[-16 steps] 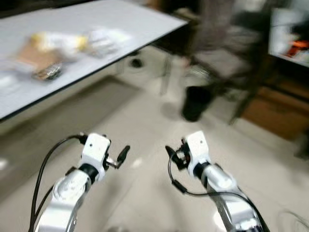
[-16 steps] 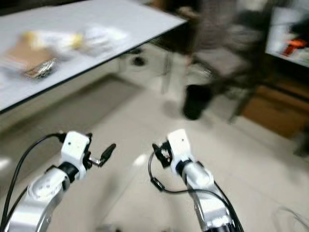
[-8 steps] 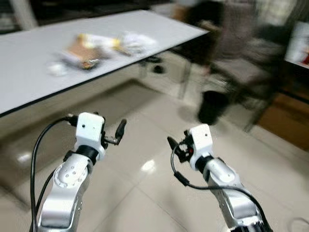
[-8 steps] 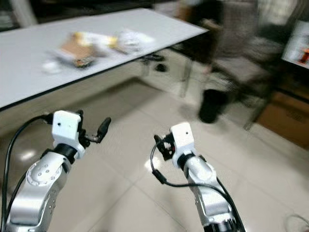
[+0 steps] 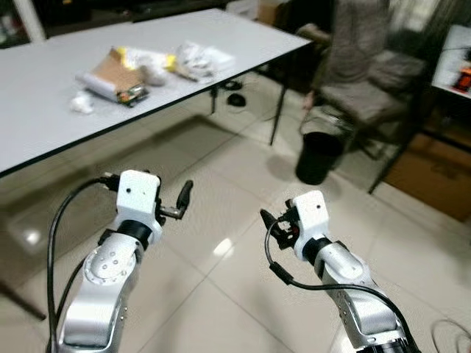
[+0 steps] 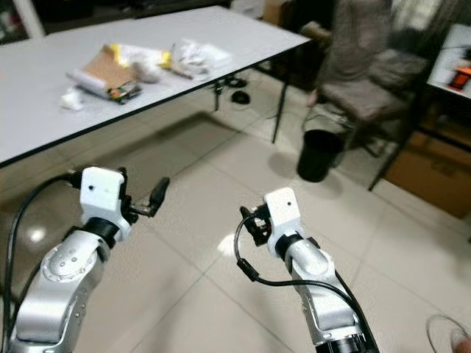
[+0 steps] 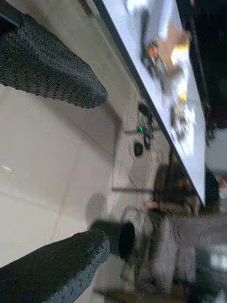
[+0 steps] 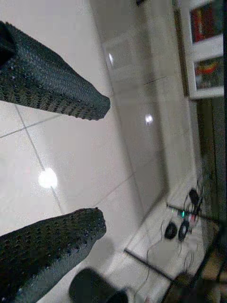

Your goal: Picking trash to rubbish bin

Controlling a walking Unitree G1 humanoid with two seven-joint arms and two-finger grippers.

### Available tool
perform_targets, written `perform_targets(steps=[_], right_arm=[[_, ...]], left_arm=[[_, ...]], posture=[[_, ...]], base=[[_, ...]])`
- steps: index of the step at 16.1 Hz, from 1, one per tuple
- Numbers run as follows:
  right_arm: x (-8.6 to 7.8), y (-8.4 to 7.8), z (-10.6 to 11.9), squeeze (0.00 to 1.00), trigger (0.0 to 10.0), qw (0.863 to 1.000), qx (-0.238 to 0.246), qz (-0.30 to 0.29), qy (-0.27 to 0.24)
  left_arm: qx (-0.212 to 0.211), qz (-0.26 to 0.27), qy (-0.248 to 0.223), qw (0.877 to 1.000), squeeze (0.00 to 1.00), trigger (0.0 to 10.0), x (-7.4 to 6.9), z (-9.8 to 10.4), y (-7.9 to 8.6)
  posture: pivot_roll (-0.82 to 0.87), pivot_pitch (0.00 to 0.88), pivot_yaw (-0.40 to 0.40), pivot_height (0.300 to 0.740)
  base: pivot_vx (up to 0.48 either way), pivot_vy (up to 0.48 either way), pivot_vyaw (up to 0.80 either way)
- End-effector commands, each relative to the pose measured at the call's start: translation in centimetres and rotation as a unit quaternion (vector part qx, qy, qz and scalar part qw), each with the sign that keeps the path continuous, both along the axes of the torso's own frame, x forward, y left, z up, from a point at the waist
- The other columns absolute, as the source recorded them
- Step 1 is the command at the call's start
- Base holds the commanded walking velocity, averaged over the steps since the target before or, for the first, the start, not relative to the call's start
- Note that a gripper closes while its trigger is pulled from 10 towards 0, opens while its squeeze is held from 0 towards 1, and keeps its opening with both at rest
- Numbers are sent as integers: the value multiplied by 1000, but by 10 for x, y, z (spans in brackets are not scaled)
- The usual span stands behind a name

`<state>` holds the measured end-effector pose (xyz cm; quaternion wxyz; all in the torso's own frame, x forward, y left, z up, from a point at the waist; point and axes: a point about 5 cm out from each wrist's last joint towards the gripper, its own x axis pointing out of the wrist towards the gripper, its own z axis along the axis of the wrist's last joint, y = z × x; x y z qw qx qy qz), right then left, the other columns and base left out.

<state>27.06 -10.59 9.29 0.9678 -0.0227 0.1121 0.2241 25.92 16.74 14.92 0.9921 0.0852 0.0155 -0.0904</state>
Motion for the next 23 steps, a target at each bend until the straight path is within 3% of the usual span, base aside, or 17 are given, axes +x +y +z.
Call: perform_targets(steps=[1,4,10,17,23], right_arm=[[4,5,15,0,10000,999,-7,13,-32],[8,11,33,0,10000,998,10,30,-63],[9,22,39,0,10000,995,13,63,-74],[12,21,42,0,10000,995,6,62,-83],[15,13,44,0,10000,996,36,22,-81]], left_arm=[[11,12,-9,1000,0,10000,-1,4,4],[16,36,-27,999,0,10000,-3,11,12],[25,48,-41,998,0,10000,0,20,18],[28,39,-37,998,0,10000,1,20,16],[23,17,-34,999,0,10000,2,18,9]], posture=[[30,27,-67,740],[37,27,-74,740],[48,27,-81,740],[42,29,-79,740],[33,29,-79,740]], base=[[364,0,469],[375,0,613],[391,0,800],[392,0,800],[390,0,-133]])
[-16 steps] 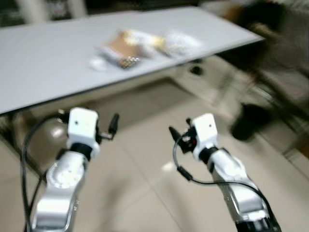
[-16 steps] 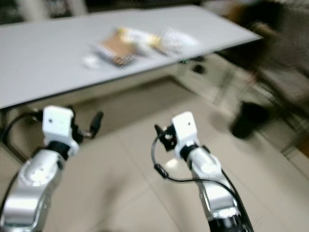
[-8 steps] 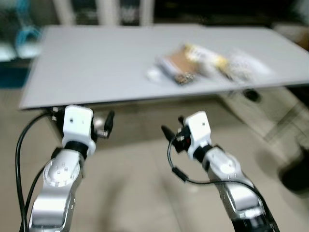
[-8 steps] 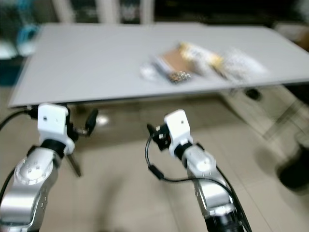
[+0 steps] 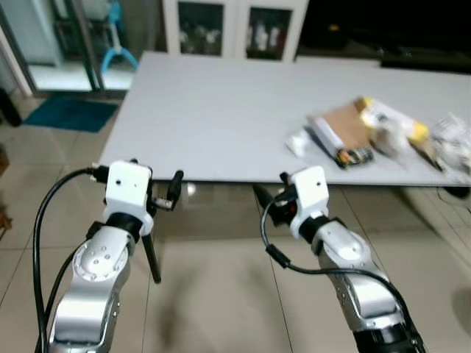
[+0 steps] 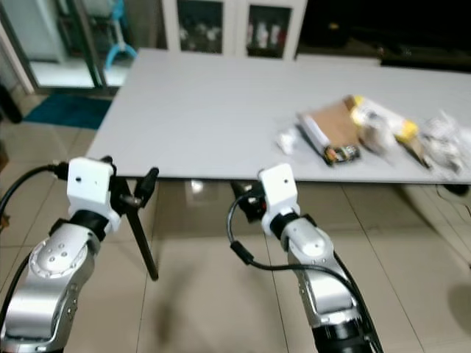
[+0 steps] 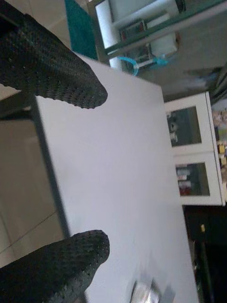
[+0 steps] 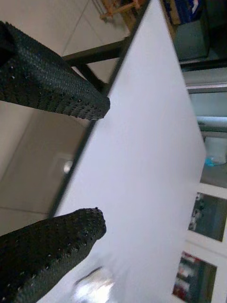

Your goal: Picking trash to rubbish bin

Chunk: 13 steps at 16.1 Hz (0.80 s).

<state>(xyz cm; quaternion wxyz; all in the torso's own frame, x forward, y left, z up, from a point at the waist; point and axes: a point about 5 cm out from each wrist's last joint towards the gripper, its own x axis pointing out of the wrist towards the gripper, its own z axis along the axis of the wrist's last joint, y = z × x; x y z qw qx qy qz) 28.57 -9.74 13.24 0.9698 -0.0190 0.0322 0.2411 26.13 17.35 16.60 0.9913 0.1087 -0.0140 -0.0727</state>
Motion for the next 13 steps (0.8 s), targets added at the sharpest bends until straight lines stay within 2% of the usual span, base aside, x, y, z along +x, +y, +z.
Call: perform_targets(steps=[1,8,13], right_arm=[[1,3,6,0,10000,1000,14,2,-7],[4,0,7,0,10000,1000,9,-10,-12],[1,-6,7,0,10000,999,17,-26,-11]], left_arm=[[2,0,-1,1000,0,10000,0,2,2],[-3,-11,-1,1000,0,10000,1,2,-2],[2,-21,2,1000,0,10000,0,1,-5]], posture=[[32,28,-79,740],[25,25,-80,740],[24,41,-80,740]], base=[[390,0,-800],[391,0,0],[390,0,-770]])
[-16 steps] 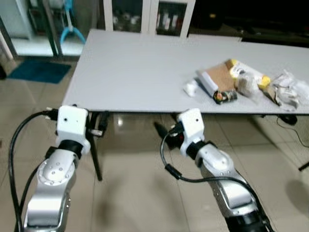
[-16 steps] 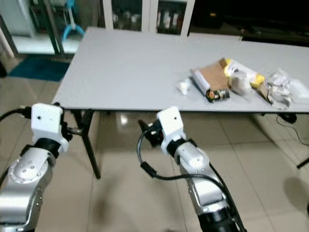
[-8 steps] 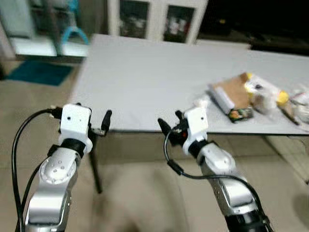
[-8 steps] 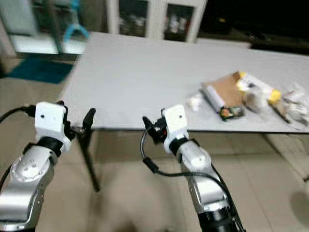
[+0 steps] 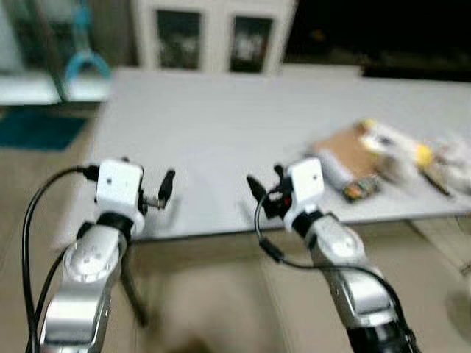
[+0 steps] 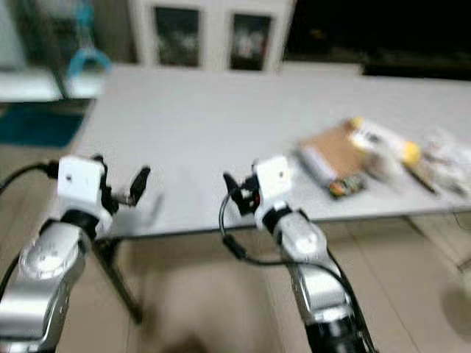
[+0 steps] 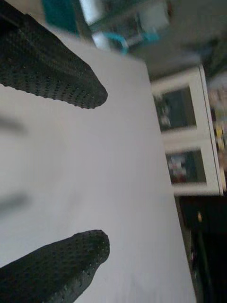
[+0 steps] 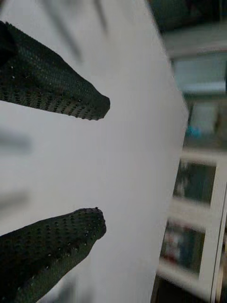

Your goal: Picking trash to rubbish bin

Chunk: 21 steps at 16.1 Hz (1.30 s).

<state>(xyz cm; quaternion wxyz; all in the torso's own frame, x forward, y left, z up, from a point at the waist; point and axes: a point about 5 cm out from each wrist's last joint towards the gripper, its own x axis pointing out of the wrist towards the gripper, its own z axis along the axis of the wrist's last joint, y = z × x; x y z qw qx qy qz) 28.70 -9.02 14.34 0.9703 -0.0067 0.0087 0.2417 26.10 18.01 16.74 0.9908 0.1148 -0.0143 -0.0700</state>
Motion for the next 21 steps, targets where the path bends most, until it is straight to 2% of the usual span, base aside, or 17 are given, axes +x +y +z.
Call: perform_targets(steps=[1,6,9,10,12,14,18,19,20,21], right_arm=[[-1,-13,-4,0,10000,1000,0,-26,7],[-1,-10,-12,0,10000,999,-26,-28,19],[2,-16,-14,0,10000,997,-35,-63,23],[3,-20,-15,1000,10000,996,-37,-82,22],[5,-26,-16,1000,10000,994,-24,-103,29],[12,-29,-19,1000,10000,992,-47,-114,38],[30,-29,-37,1000,10000,983,-98,-126,91],[35,-29,-41,67,10000,981,-96,-130,105],[41,-29,-44,0,10000,979,-108,-136,110],[47,-27,-46,0,10000,978,-117,-131,116]], left_arm=[[-3,-24,3,1000,0,10000,0,0,-11],[6,-19,4,1000,0,10000,0,1,-7],[3,-24,10,1000,0,10000,1,1,-7],[-4,-28,14,999,0,10000,1,0,-8],[-20,-56,14,998,0,10000,0,0,-15],[-31,-158,25,987,0,10000,-7,2,-34],[-31,-208,22,977,0,10000,-8,7,-43],[-25,-211,21,977,0,10000,-7,8,-43],[-23,-213,20,977,0,10000,-7,8,-43],[-20,-215,20,976,0,10000,-7,9,-42]], posture=[[24,41,-80,740],[32,44,-80,740],[34,39,-72,740],[33,39,-70,740],[29,40,-66,740],[25,40,-66,740],[28,42,-71,740],[27,41,-71,740],[27,42,-70,740],[26,44,-70,740]], base=[[386,0,0],[372,0,0],[0,0,0],[0,0,0],[0,0,0],[0,0,0],[0,0,0],[0,0,0],[0,0,0],[0,0,0]])
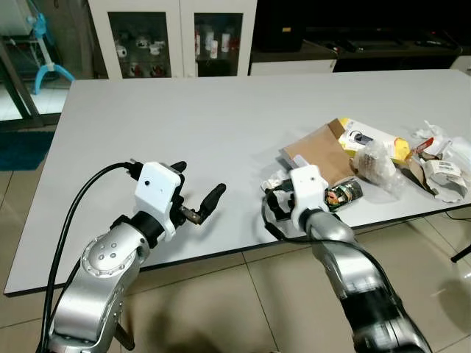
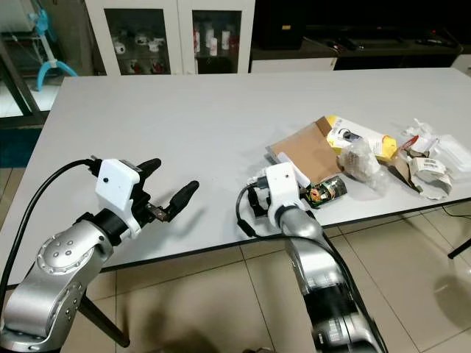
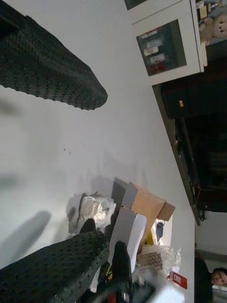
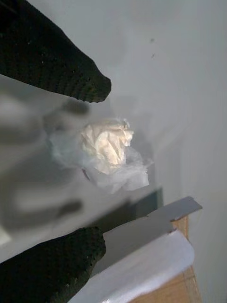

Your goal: Picking trash to rubbish bin

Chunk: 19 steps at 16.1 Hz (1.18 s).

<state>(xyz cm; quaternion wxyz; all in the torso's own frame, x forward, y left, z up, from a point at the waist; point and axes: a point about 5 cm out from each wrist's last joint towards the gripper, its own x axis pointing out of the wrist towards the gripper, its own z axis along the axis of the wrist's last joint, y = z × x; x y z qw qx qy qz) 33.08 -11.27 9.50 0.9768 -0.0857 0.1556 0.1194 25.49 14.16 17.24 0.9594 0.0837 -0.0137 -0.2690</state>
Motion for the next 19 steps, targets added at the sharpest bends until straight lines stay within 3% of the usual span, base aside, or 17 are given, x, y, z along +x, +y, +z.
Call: perform_targets(steps=[1,5,6,7,8,19], right_arm=[[6,-3,1,0,10000,1000,-8,-7,-4],[16,3,-10,0,10000,1000,-12,5,17],[17,2,-13,0,7412,1000,-15,4,22],[17,2,-14,0,2314,1000,-16,2,24],[18,1,-16,0,0,1000,-10,-1,28],[22,-1,-12,0,0,1000,16,-4,-3]], left_arm=[[2,-16,-7,1000,0,10000,-1,4,-4],[-13,-44,1,999,0,10000,-4,6,-8],[-17,-45,2,999,0,10000,-4,6,-9],[-17,-46,2,999,0,10000,-5,6,-9],[-16,-47,2,999,0,10000,-5,6,-9],[-13,-33,-5,999,0,10000,-6,6,-8]], posture=[[26,43,-70,740],[33,46,-75,740],[35,47,-76,740],[36,47,-77,740],[39,46,-79,740],[34,39,-82,740]], base=[[0,0,0],[0,0,0],[0,0,0],[0,0,0],[0,0,0],[0,0,0]])
